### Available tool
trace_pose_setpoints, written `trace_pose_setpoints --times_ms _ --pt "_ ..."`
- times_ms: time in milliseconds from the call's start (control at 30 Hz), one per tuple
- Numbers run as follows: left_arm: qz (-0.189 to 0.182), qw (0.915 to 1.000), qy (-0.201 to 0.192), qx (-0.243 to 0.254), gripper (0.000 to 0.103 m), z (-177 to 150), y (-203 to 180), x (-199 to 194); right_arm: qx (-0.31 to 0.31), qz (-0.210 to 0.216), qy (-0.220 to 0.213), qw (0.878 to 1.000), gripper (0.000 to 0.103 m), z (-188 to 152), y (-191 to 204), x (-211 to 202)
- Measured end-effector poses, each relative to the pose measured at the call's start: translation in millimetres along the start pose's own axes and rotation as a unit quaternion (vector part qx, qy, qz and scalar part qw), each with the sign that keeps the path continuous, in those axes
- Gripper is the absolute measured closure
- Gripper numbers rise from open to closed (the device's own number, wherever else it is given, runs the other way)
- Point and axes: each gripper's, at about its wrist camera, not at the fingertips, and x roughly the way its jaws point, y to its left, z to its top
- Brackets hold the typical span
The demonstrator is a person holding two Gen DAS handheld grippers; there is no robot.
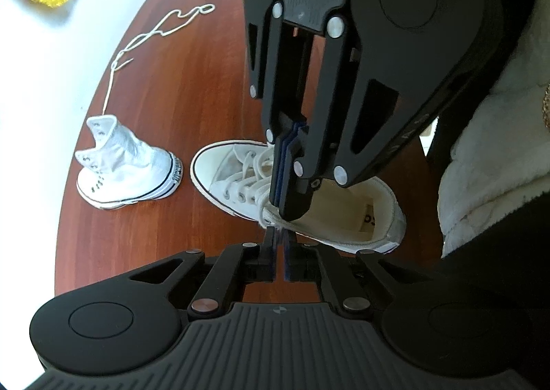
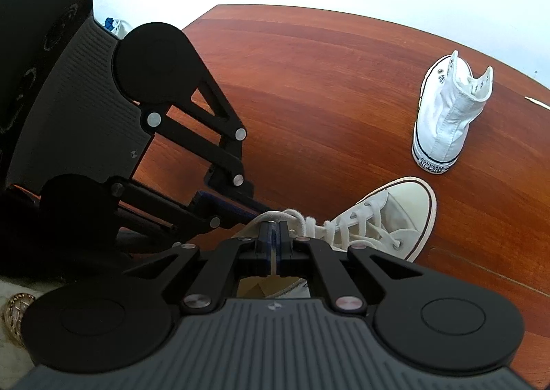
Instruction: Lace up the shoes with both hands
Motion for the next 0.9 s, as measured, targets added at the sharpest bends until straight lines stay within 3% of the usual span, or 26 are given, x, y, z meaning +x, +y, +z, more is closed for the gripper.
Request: trace_pose_setpoints --times_ms 167,200,233,267,400,600,900 --pt "0.002 0.9995 -0.003 -0.031 0.1 -3 2 0 0.002 -0.016 0.001 1.0 0.096 -2 3 -3" --pt "0.002 0.9992 -0.003 -0.039 0.1 -4 4 1 0.001 -0.019 0.001 1.0 0.09 -3 3 -3" --pt "0.002 0.9987 -0.004 -0.05 0.1 -4 5 1 0.001 -0.025 0.002 1.0 0.068 -3 4 -4" --pt "0.001 0.9983 -0.004 -0.059 0.1 -5 7 2 -0.001 -0.032 0.001 0.999 0.058 -4 6 -5" --pt "-0.004 0.9943 -0.005 -0.106 0.1 -8 15 5 -0.008 -0.056 0.005 0.998 0.059 -6 11 -7" --pt "-0.011 0.9782 -0.01 -0.207 0.1 -17 24 1 -0.005 -0.096 0.026 0.995 0.059 -11 12 -3" --pt "-0.003 0.961 -0.005 -0.277 0.1 -39 36 -3 0.016 -0.117 0.056 0.991 0.059 -19 11 3"
